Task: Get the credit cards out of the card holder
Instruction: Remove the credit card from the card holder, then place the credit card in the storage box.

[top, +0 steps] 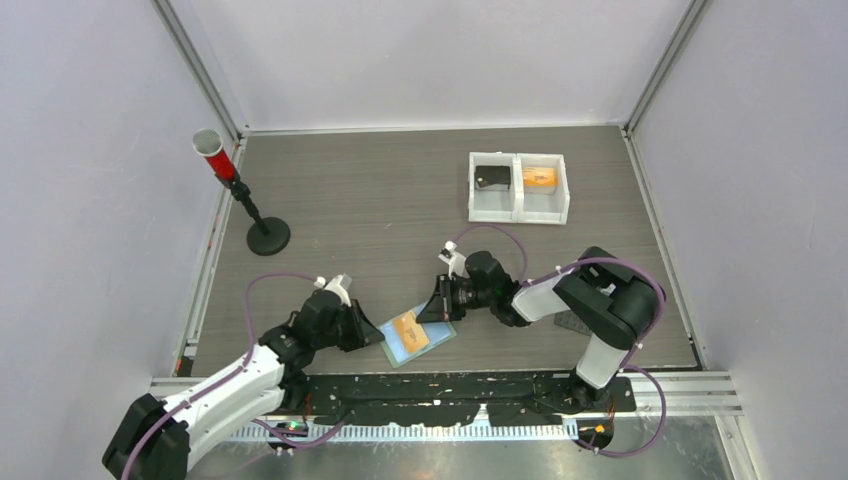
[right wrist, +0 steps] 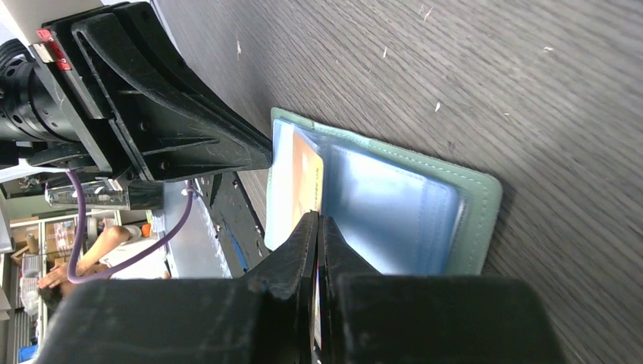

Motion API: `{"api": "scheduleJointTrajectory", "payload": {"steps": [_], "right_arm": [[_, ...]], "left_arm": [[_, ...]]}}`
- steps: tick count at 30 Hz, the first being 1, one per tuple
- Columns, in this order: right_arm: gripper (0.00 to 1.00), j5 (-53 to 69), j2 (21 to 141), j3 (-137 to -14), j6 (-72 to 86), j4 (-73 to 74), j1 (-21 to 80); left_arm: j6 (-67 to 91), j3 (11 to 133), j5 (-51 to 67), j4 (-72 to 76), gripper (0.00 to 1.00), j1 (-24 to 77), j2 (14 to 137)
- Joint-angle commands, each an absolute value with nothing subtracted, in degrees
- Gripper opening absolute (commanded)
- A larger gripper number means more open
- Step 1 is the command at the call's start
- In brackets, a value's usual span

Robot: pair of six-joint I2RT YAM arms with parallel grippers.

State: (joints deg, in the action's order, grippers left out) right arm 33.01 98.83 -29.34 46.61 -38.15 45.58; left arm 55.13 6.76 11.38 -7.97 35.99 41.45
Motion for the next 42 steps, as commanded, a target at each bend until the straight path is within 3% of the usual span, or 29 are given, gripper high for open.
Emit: {"api": "scheduleJointTrajectory", "payload": {"steps": [1,15,18,24,29,42], "right_arm": [[0.05,33.8,94.9,-28.4,45.3,-39.9,44.5],[0.05,35.6,90.6,-30.4,36.9,-26.7,39.8],[0.05,35.6,87.5,-32.5,32.6,-19.4,38.3],[0.05,37.9,83.1,-35.9,27.1,-11.5,37.8],[0.05,41.9,81.2,-37.3,24.5,-9.0,37.8],[0.05,53.4,75.5,-36.2,23.9,-9.0,38.1]], "left_arm": [[54.1,7.4,8.5,-10.1,0.08,35.8,42.9],[52.3,9.8,9.4,-11.9,0.1,35.8,43.5],[50.8,12.0,11.3,-13.3,0.16,35.8,42.4],[44.8,20.4,13.2,-18.8,0.37,35.8,40.6],[39.0,26.5,13.6,-21.1,0.47,35.8,42.4],[31.0,34.5,33.8,-15.3,0.56,35.8,54.0]]}}
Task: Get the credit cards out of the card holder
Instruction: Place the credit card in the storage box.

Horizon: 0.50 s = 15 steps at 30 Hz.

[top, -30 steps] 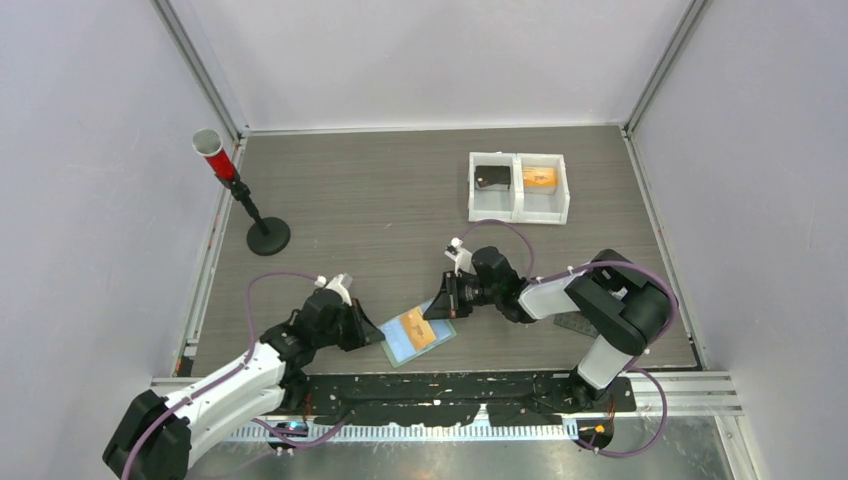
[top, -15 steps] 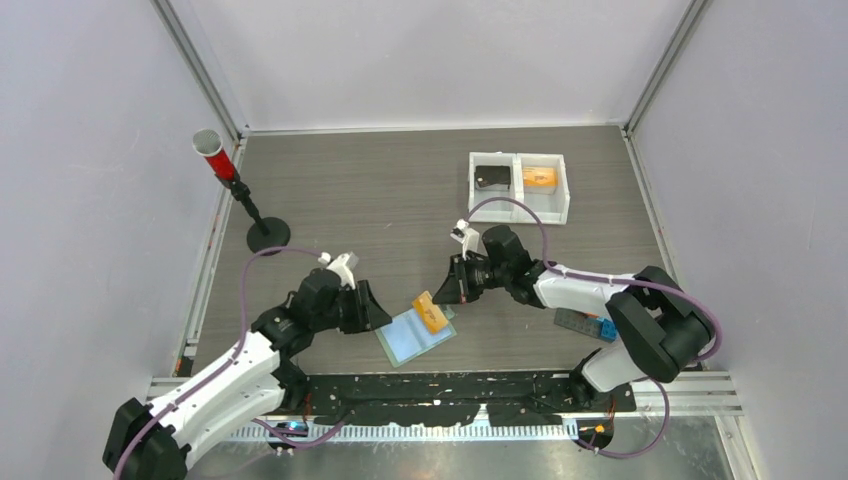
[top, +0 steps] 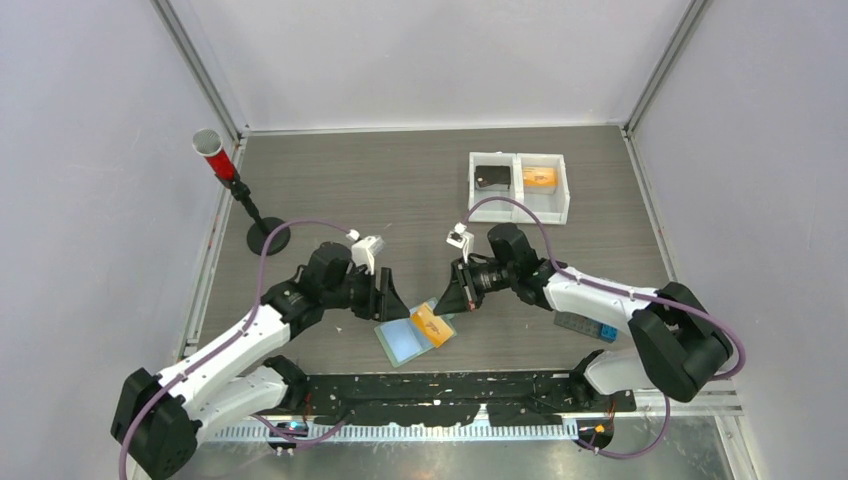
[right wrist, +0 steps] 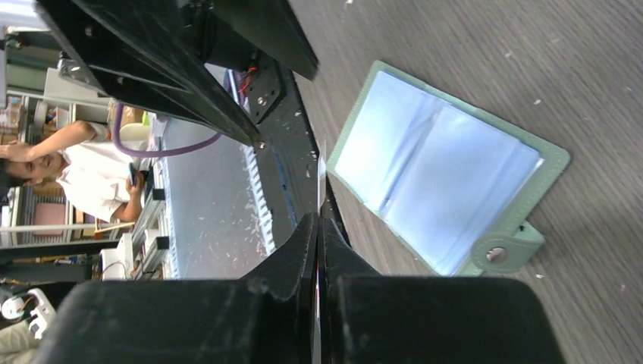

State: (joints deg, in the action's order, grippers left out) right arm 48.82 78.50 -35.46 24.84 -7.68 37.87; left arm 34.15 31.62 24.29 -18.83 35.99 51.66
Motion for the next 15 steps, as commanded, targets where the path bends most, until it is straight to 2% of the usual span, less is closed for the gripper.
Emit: {"api": "scheduleJointTrajectory", "payload": {"steps": [1,11,15], "right_arm": [[0.05,53.8,75.1,-36.1,23.9,-9.1,38.2],[0.05,55.0,73.7,-35.4,25.2,-11.2,40.4],[0.05,55.7,73.6,-34.6,27.0,-13.8,40.4]], "left_arm": [[30.8,34.5,34.7,-14.8,0.56,35.9,54.7],[33.1,32.6,39.6,-6.4,0.54,35.9,57.8],[35.1,31.1,41.7,-2.9,0.47,35.9,58.6]]}}
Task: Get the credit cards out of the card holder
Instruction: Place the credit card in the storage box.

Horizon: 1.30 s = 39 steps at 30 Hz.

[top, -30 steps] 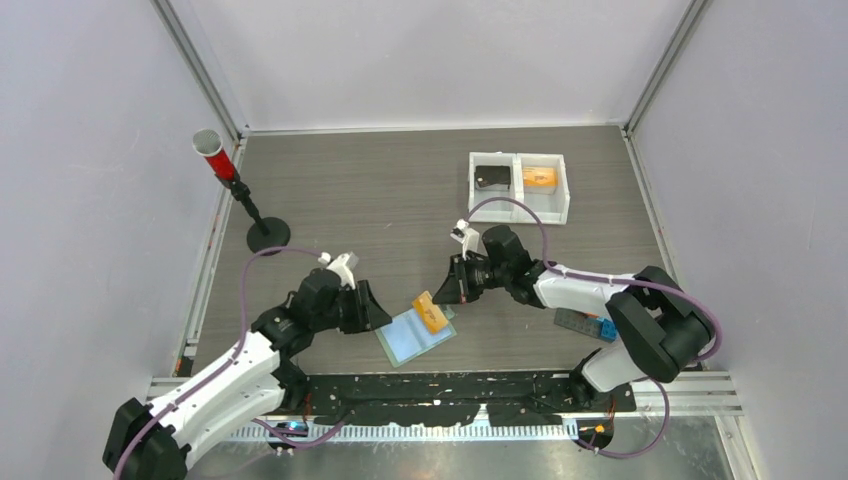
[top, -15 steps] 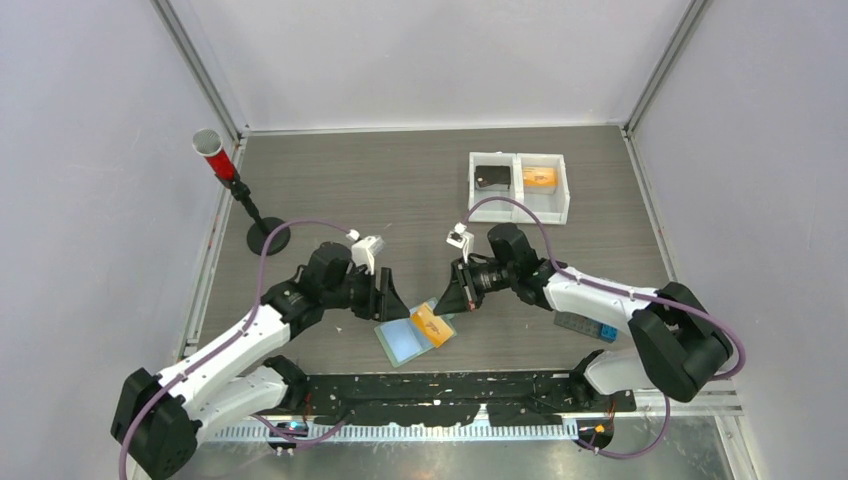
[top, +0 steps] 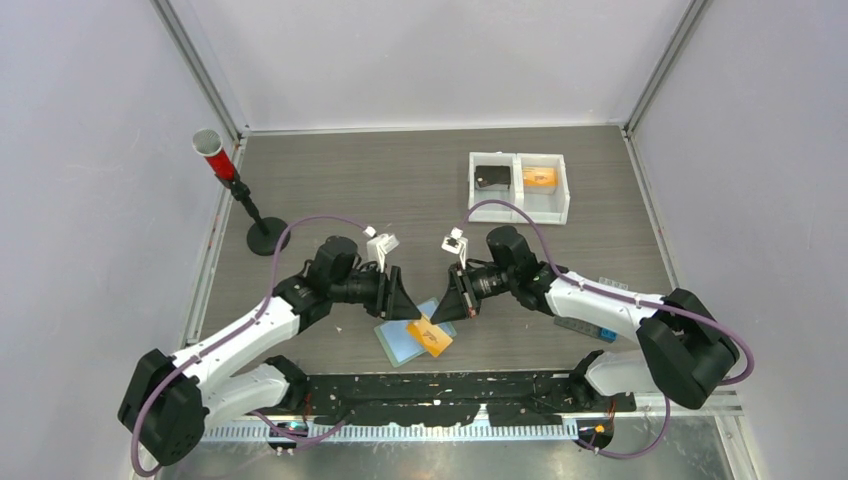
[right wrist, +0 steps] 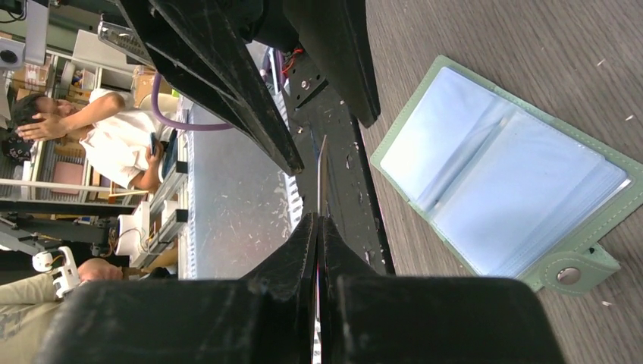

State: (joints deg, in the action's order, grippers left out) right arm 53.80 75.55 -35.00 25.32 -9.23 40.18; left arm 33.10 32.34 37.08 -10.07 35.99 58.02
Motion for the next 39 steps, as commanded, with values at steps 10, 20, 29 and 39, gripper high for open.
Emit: {"api": "scheduleJointTrajectory", "payload": {"steps": [10,20,29,39], "right_arm": [[0.05,54.7,73.5,-34.0,29.4,-16.5,40.4],[0.55,43.6,67.1,-32.3,33.8,-15.6,39.6],[0.65,29.5,55.8,-26.4,43.4,-17.0,38.9],[0.63,23.8,51.6,-22.0,50.1,-23.1,38.8]], "left_arm": [[41.0,27.8,46.8,5.9,0.03,36.0,59.4],[45.0,26.4,39.5,7.6,0.0,36.0,56.0],[53.1,23.9,23.2,13.7,0.0,36.0,48.0],[62.6,20.7,14.9,25.9,0.0,35.9,44.9]]}}
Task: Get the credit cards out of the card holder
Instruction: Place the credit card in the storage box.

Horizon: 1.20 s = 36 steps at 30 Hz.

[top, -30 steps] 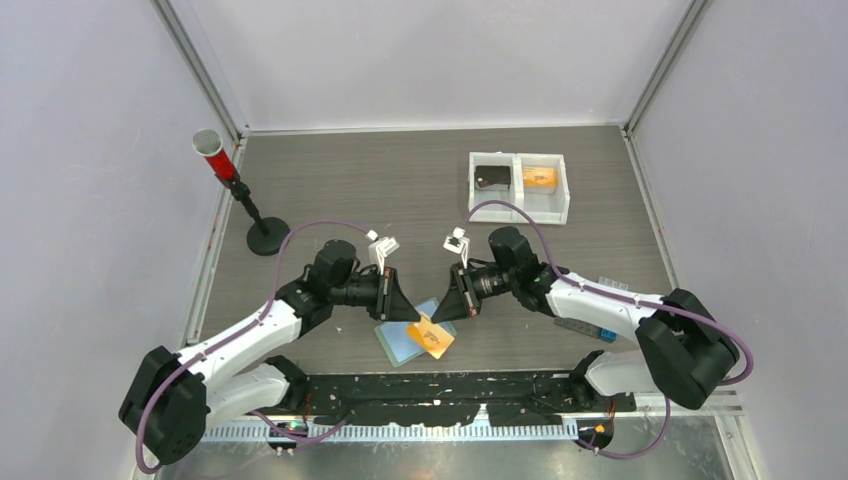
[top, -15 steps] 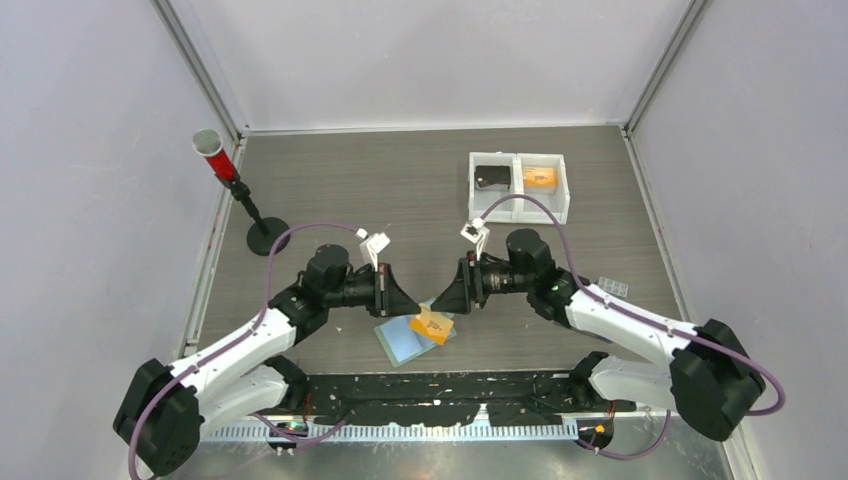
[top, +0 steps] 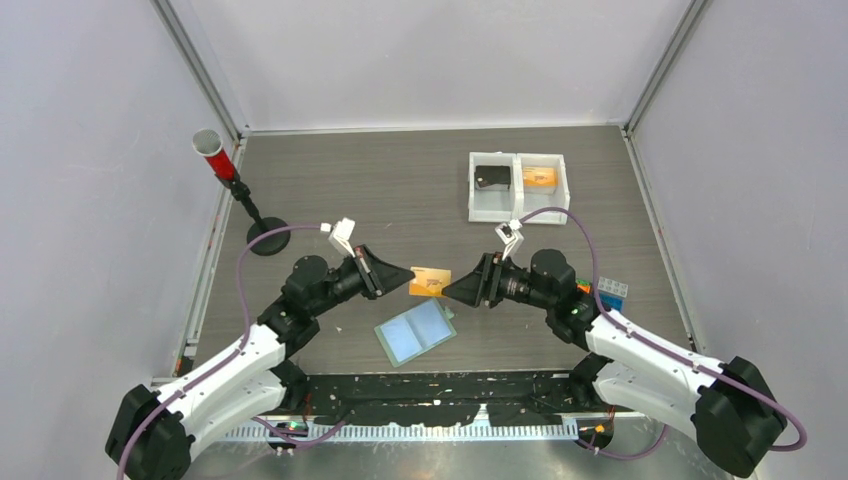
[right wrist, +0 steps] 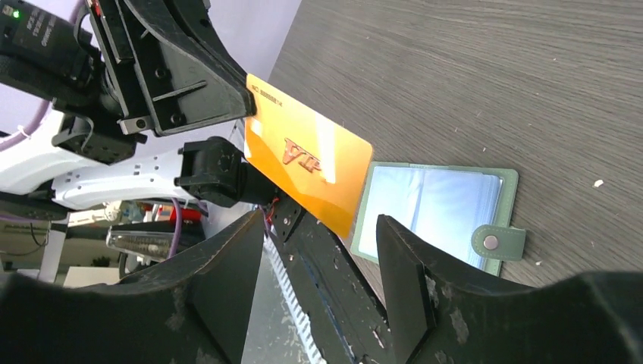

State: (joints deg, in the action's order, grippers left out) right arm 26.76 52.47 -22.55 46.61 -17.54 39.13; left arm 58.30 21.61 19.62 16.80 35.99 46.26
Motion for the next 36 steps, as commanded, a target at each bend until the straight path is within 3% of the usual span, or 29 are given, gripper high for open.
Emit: {"api": "scheduleJointTrajectory", "payload": {"steps": [1,6,14,16,19,22,30,34,36], "right_arm": [[0.63,23.8,51.7,-21.8,50.9,-23.5,38.8],[0.58,23.8,52.8,-19.9,53.7,-29.8,38.8],[0.41,24.0,54.9,-19.2,57.3,-37.1,38.8],[0.36,24.0,55.5,-19.2,57.6,-38.1,38.8],[0.18,23.9,55.9,-19.1,58.1,-39.6,38.9],[0.09,23.6,55.7,-19.0,58.2,-40.0,38.8],[0.05,28.0,56.5,-25.7,50.9,-29.4,32.0],[0.05,33.9,60.6,-34.4,44.8,-19.8,25.3],[0.05,35.5,63.1,-38.9,41.0,-14.2,20.9]], "left_arm": [[62.9,20.5,14.7,26.7,0.0,36.0,44.8],[64.3,19.4,14.2,29.0,0.0,36.0,44.6],[66.4,16.9,13.9,32.2,0.0,36.0,44.7],[66.6,16.6,14.0,32.6,0.0,36.0,44.7],[66.6,16.3,14.0,32.5,0.0,36.0,44.1],[65.3,16.2,13.4,30.3,0.01,35.9,43.0],[57.9,18.2,9.8,13.8,0.59,35.9,36.9],[53.1,21.4,9.9,4.6,0.98,36.0,35.8],[50.2,23.4,10.9,-0.2,0.99,36.0,35.9]]}}
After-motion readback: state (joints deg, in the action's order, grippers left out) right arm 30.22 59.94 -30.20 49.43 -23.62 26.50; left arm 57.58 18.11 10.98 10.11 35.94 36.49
